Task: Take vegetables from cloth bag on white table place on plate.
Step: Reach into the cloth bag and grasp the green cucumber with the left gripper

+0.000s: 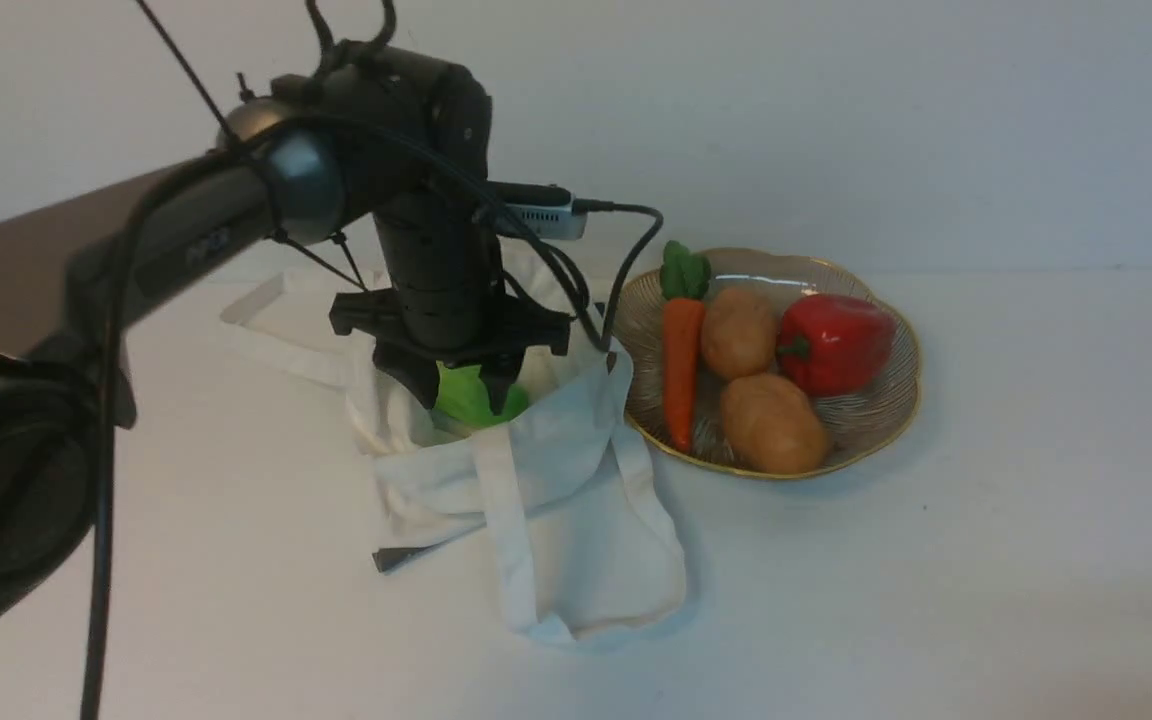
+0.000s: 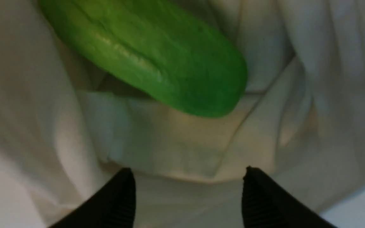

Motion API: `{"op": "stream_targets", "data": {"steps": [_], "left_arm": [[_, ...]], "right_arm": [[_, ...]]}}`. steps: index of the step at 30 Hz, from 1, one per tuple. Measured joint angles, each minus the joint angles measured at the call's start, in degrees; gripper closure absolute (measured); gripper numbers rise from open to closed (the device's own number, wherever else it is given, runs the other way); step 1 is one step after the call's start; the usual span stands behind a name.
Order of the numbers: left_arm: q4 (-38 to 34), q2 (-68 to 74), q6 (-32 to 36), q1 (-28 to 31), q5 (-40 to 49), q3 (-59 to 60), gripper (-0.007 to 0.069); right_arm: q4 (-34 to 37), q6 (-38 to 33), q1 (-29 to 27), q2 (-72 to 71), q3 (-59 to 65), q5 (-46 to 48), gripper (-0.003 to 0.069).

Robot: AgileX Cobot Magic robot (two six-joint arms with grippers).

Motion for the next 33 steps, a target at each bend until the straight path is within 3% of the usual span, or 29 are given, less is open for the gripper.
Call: {"op": "stream_targets", "data": {"steps": [6, 15, 16, 17, 23, 33], "left_arm": [[3.13, 0.26, -12.92, -0.38, -6.54, -0.55, 0.0164], [8.19, 1.45, -34.68, -0.38, -7.28, -0.55, 0.0164], [8.36, 1.45, -34.68, -0.38, -7.28, -0.55, 0.0164], [9.53, 2.15, -39.27, -0.38, -7.33, -0.55, 0.0164], [10.52, 4.29, -48.62, -0.38, -8.74, -0.55, 0.0164], [10.69, 8.44, -51.17, -0.38, -10.39, -0.60, 0.0164]], "right_arm": [[0.00, 0.00, 0.00, 0.00, 0.00, 0.00, 0.0673], [0.00, 0.00, 0.00, 0.00, 0.00, 0.00, 0.0673], [0.00, 0.00, 0.00, 0.00, 0.00, 0.00, 0.0673], [0.00, 0.00, 0.00, 0.00, 0.00, 0.00, 0.0673], [0.00, 0.00, 0.00, 0.00, 0.00, 0.00, 0.0673], [0.00, 0.00, 0.00, 0.00, 0.00, 0.00, 0.0673]]}}
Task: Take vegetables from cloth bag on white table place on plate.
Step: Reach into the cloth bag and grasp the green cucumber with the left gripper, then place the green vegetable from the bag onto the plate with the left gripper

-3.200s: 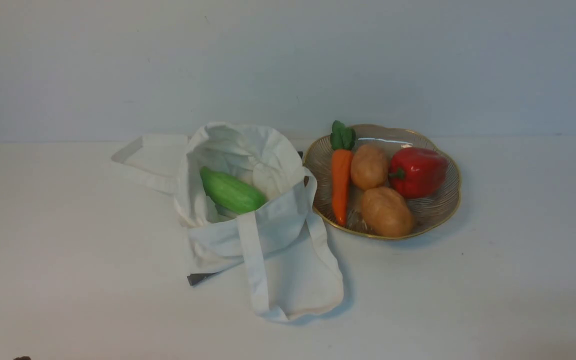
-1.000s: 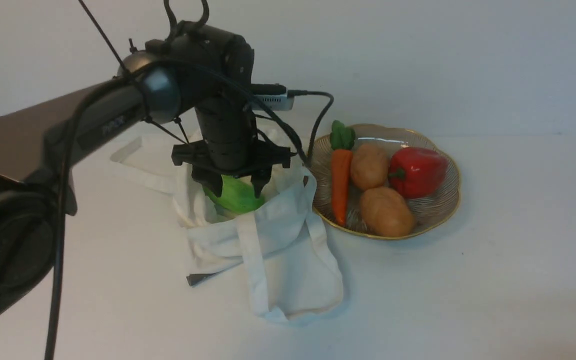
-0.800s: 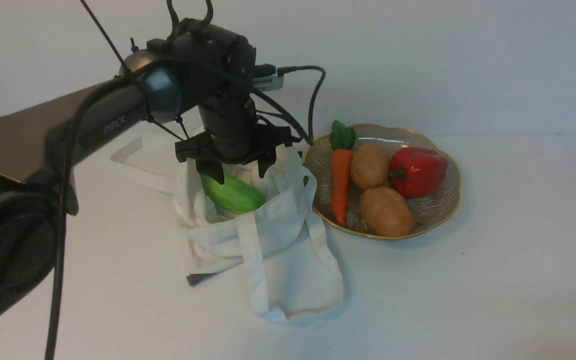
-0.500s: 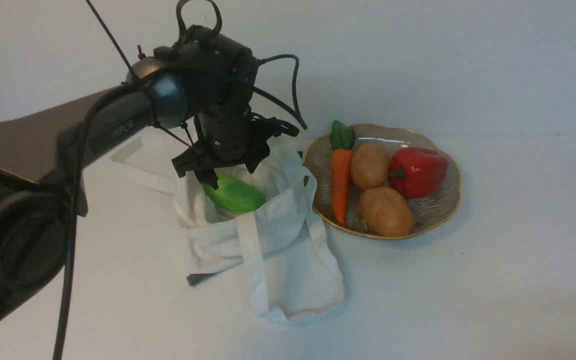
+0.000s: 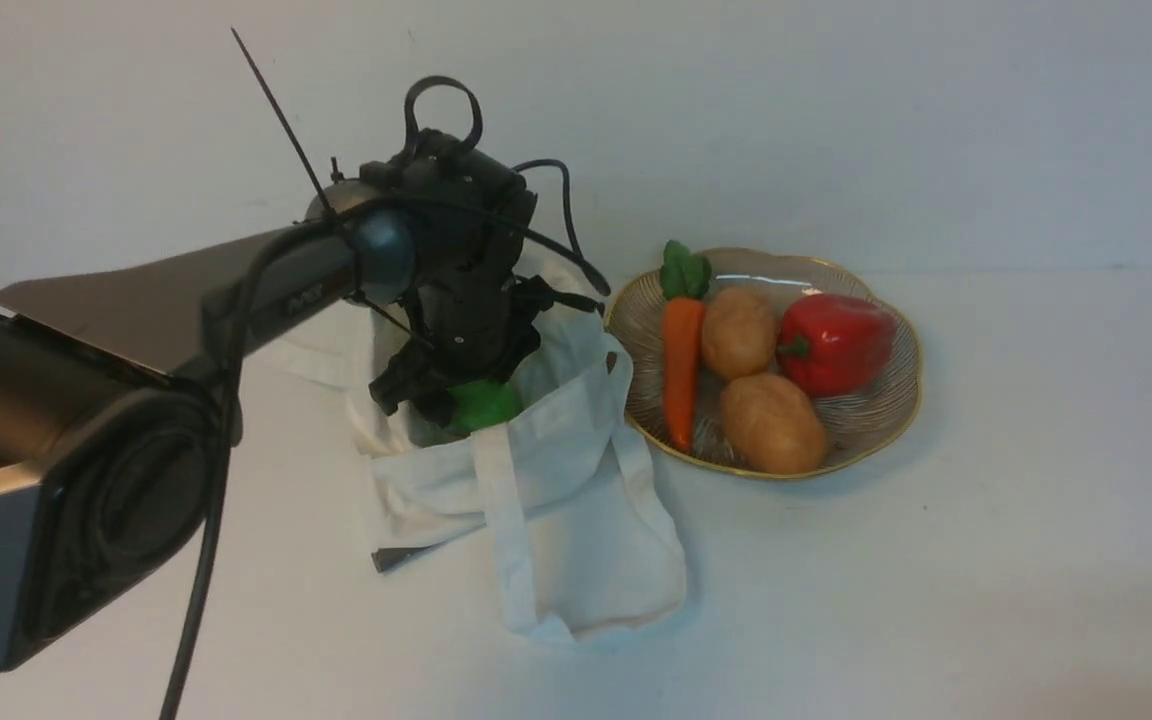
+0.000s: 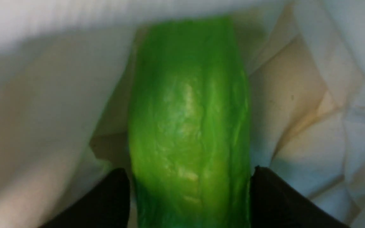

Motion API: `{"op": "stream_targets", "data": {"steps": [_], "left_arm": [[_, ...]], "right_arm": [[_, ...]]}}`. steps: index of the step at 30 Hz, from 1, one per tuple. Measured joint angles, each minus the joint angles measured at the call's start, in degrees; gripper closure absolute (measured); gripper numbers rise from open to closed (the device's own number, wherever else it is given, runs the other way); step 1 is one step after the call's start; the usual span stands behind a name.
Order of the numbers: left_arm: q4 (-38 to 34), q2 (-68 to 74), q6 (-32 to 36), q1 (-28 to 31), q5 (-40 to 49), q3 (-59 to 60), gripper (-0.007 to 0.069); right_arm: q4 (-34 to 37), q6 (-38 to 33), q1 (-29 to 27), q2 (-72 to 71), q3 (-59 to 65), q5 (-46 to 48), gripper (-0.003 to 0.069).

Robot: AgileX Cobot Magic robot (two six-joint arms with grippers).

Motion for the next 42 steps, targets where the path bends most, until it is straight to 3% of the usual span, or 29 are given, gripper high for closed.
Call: {"op": "stream_targets", "data": {"steps": [8, 10, 24, 30, 36, 42], "left_arm": [[-0.19, 0.69, 1.62, 0.00, -0.73, -0.11, 0.0200], [-0.19, 0.74, 3.77, 0.00, -0.73, -0.50, 0.0246], [-3.02, -8.86, 20.76, 0.00, 3.72, -1.72, 0.0244], [-10.54, -16.03, 34.78, -0.05, 5.61, -1.71, 0.0244], [-26.44, -19.81, 59.01, -3.44, 5.10, -2.08, 0.0244], [-33.83, -15.98, 69.96, -8.32, -0.94, -2.08, 0.0244]], "right_arm": [[0.00, 0.00, 0.00, 0.00, 0.00, 0.00, 0.0673], [0.00, 0.00, 0.00, 0.00, 0.00, 0.00, 0.0673], [0.00, 0.00, 0.00, 0.00, 0.00, 0.00, 0.0673], [0.00, 0.00, 0.00, 0.00, 0.00, 0.00, 0.0673], [0.00, 0.00, 0.00, 0.00, 0.00, 0.00, 0.0673], [0.00, 0.00, 0.00, 0.00, 0.00, 0.00, 0.0673]]}}
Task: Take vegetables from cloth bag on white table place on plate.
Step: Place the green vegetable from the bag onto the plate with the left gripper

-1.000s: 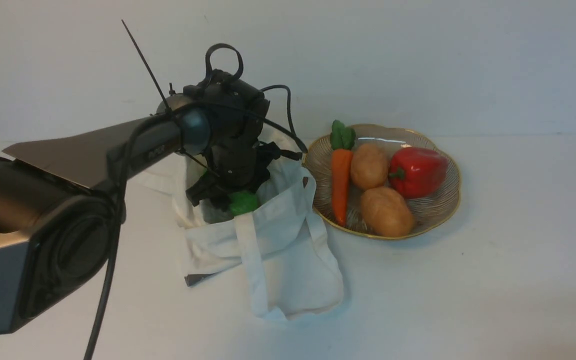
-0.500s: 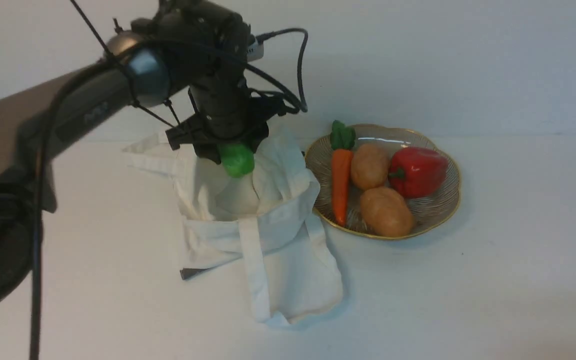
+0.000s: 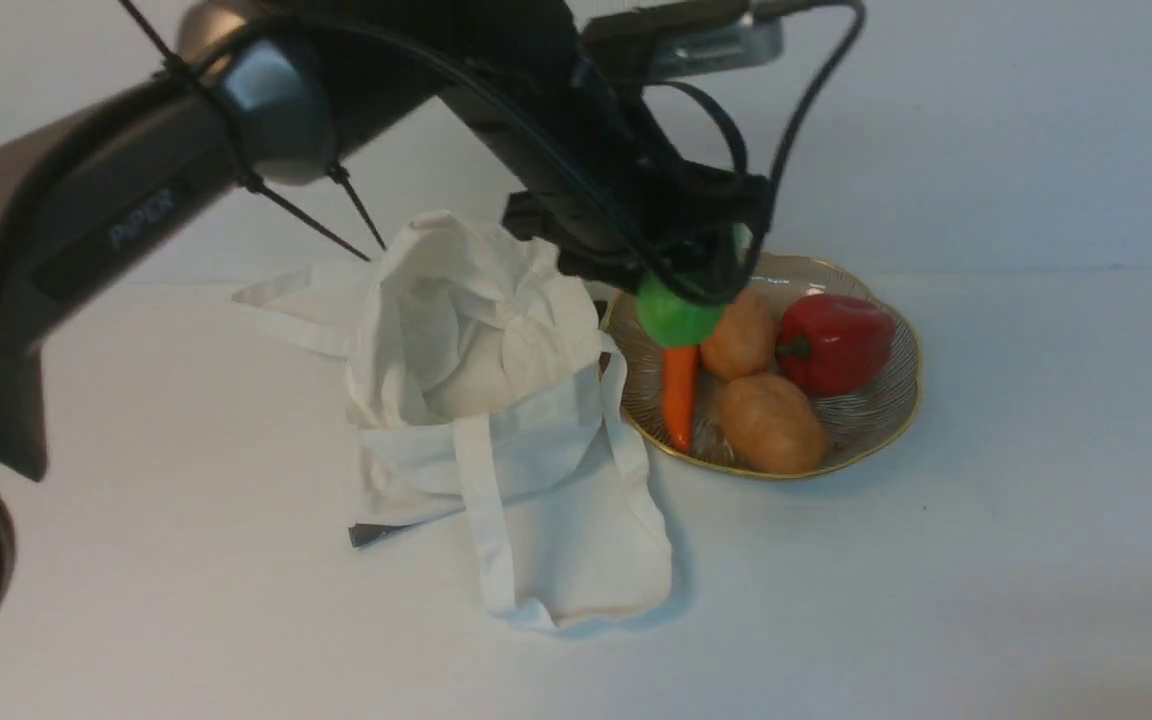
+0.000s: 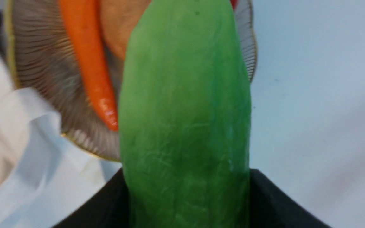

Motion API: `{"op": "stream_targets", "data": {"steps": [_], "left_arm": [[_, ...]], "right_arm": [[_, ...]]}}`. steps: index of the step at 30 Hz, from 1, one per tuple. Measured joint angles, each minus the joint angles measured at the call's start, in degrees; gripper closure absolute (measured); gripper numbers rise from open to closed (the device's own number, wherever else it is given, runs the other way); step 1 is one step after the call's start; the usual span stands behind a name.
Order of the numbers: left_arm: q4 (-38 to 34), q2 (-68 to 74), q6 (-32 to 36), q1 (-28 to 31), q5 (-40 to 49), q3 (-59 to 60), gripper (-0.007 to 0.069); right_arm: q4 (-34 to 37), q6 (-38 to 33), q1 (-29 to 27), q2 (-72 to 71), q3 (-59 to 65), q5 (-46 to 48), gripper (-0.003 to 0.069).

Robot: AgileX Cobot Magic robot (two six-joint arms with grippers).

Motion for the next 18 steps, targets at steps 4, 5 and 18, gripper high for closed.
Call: {"op": "stream_targets", "data": {"steps": [4, 5, 18], "left_arm": [[0.32, 3.36, 1.51, -2.05, -4.21, 0.00, 0.0244], [0.78, 4.03, 1.64, -2.38, -5.29, 0.00, 0.0244], [12.32, 10.48, 4.72, -2.57, -19.32, 0.00, 0.0164]], "right_arm": [[0.00, 0.00, 0.00, 0.00, 0.00, 0.00, 0.0673], [0.00, 0.00, 0.00, 0.00, 0.00, 0.00, 0.0673], [0.00, 0.00, 0.00, 0.00, 0.00, 0.00, 0.0673]]}}
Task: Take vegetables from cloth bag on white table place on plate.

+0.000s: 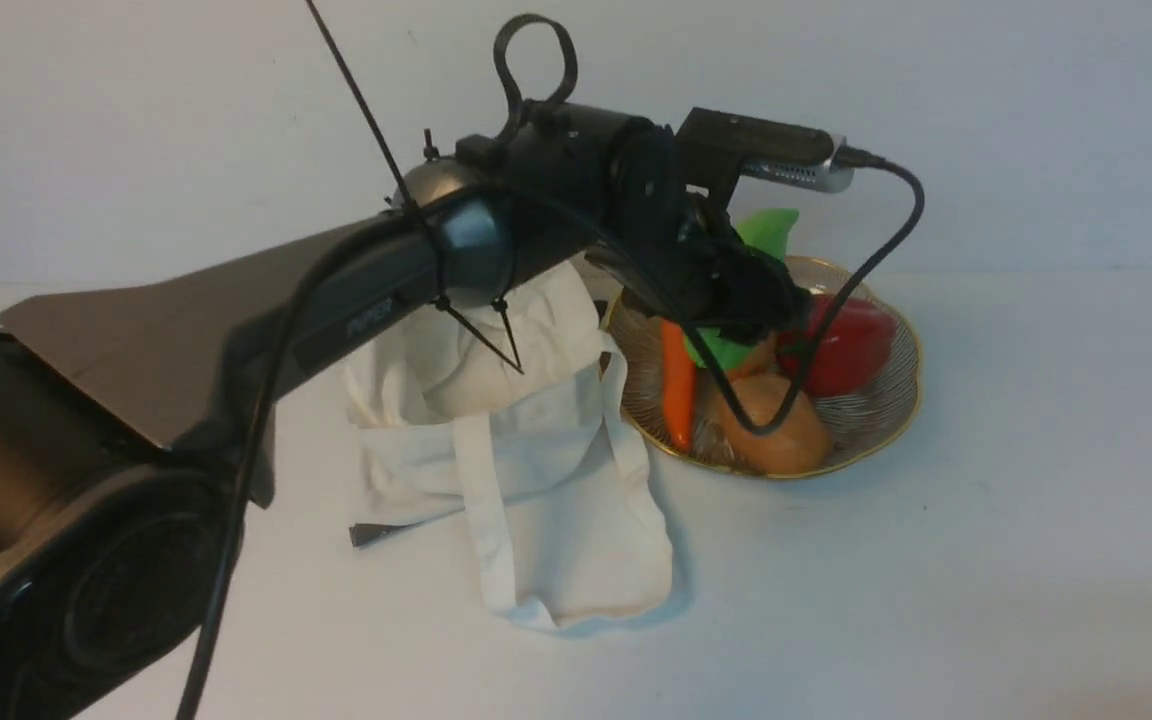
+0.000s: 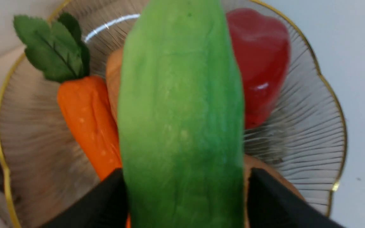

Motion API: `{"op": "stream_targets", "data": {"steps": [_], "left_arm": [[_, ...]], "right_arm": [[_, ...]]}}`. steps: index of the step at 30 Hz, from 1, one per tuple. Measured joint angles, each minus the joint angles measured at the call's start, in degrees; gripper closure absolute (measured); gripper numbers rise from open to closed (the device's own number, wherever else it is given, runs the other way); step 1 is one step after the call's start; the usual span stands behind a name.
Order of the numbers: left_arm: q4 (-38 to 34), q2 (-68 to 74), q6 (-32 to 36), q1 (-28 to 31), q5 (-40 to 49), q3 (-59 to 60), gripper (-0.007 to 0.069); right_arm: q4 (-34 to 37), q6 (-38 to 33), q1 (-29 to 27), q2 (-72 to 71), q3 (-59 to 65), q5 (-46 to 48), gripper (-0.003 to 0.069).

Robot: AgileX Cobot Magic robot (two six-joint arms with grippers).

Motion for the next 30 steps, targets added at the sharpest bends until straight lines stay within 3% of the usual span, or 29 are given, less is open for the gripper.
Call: {"op": "stream_targets", "data": {"steps": [2, 7, 13, 17, 20, 22, 23, 24, 26, 30], "left_arm": [[0.15, 0.95, 2.26, 0.00, -0.82, 0.00, 0.0085], [0.31, 1.98, 4.32, -0.23, -0.32, 0.00, -0.0022], [0.77, -1.73, 5.08, -0.67, 4.32, 0.11, 0.0000], [2.97, -8.86, 5.63, -0.72, 10.45, 0.13, 0.0131], [4.88, -16.36, 5.63, -0.72, 19.11, 0.13, 0.0367], [5.46, -18.70, 5.89, -0.72, 21.88, 0.13, 0.0441], [6.37, -22.45, 6.40, -0.72, 25.67, 0.13, 0.0533], [6.96, -24.72, 6.79, -0.72, 28.06, 0.13, 0.0575], [7.79, -29.26, 7.50, -0.72, 32.43, 0.02, 0.0616], [10.52, -35.16, 7.54, -0.77, 35.74, 0.02, 0.0629]], "right_arm": [[0.00, 0.00, 0.00, 0.00, 0.00, 0.00, 0.0673], [0.00, 0.00, 0.00, 0.00, 0.00, 0.00, 0.0673], [0.00, 0.00, 0.00, 0.00, 0.00, 0.00, 0.0673], [0.00, 0.00, 0.00, 0.00, 0.00, 0.00, 0.0673], [0.00, 0.00, 0.00, 0.00, 0.00, 0.00, 0.0673], [0.00, 0.00, 0.00, 0.00, 0.00, 0.00, 0.0673], [0.00, 0.00, 0.00, 0.00, 0.00, 0.00, 0.0673], [0.00, 0.00, 0.00, 0.00, 0.00, 0.00, 0.0673], [0.00, 0.00, 0.00, 0.00, 0.00, 0.00, 0.0673], [0.00, 0.00, 0.00, 0.00, 0.00, 0.00, 0.0673]]}}
